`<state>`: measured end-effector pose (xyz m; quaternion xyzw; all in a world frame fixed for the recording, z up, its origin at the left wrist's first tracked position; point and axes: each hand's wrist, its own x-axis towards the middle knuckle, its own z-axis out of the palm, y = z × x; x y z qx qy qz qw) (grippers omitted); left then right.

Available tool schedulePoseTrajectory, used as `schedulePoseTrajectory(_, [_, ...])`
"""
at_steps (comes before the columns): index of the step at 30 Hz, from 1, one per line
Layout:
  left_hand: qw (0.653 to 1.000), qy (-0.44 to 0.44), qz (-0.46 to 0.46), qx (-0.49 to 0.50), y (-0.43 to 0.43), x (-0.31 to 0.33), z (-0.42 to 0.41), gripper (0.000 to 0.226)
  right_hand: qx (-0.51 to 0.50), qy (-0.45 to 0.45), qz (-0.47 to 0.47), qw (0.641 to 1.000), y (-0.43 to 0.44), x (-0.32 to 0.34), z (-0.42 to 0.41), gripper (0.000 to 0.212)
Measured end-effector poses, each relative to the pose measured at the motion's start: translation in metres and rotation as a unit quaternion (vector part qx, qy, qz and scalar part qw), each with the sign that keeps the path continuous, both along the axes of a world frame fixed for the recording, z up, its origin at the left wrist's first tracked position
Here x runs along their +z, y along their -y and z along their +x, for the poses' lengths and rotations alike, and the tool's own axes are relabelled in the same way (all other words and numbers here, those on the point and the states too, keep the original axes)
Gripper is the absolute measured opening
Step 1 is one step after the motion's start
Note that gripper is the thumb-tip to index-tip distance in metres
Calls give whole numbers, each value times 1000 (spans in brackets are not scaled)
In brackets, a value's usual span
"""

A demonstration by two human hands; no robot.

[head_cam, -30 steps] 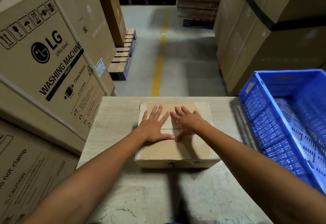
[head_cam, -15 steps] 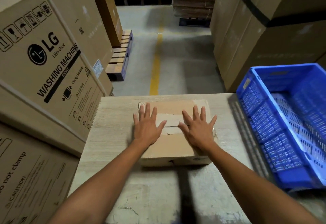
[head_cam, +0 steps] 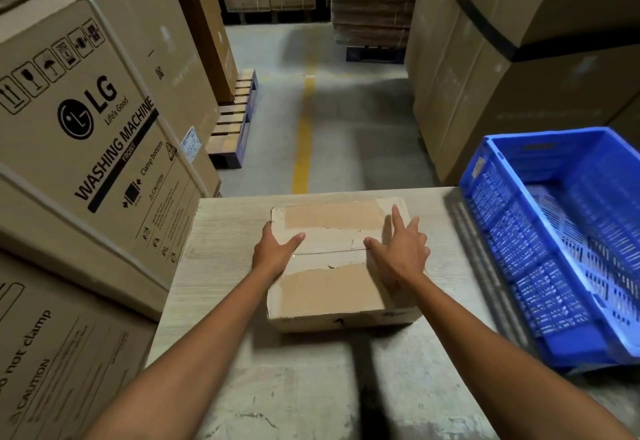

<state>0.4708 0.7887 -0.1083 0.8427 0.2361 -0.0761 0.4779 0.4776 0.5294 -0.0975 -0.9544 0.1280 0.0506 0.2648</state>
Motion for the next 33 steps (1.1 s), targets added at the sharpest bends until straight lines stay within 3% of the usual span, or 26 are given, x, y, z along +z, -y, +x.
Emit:
schedulePoseTrajectory(4, [993, 84, -75, 42, -3, 15, -8, 72, -46, 70, 86, 993, -3, 17, 2, 94])
schedulePoseTrajectory(9, [977, 121, -127, 120, -11, 45, -4, 100, -99, 178, 141, 969, -9, 52, -3, 82])
schedulePoseTrajectory(12, [966, 148, -164, 137, -14, 60, -3, 89, -98, 239, 185, 948, -11, 61, -12, 72])
schedulePoseTrajectory(16, [955, 206, -182, 113, -11, 68, -14, 71, -153, 259, 258, 918, -13, 62, -18, 52])
schedulePoseTrajectory(20, [948, 219, -214, 82, -11, 45, -40, 50, -186, 254, 243, 917, -14, 47, -39, 45])
schedulePoseTrajectory(24, [952, 223, -205, 36, -19, 25, -72, 72, -192, 247, 218, 925, -12, 26, -66, 38])
schedulePoseTrajectory(26, [963, 214, -162, 7, -21, 20, -84, 79, -167, 270, 178, 931, -13, 18, -78, 30])
schedulePoseTrajectory(28, [970, 243, -25, -3, -21, 18, -94, 75, -135, 287, 73, 946, -15, 15, -85, 21])
schedulePoseTrajectory(29, [957, 281, 77, -16, -21, 18, -96, 67, -122, 290, 21, 949, -14, 15, -84, 18])
schedulePoseTrajectory(31, [893, 368, 246, -81, -19, 21, -96, 50, -68, 305, -50, 949, -9, 19, -79, 13])
schedulePoseTrajectory(33, [844, 415, 303, -152, -11, 25, -91, 39, 49, 336, -62, 939, -7, 21, -74, 12])
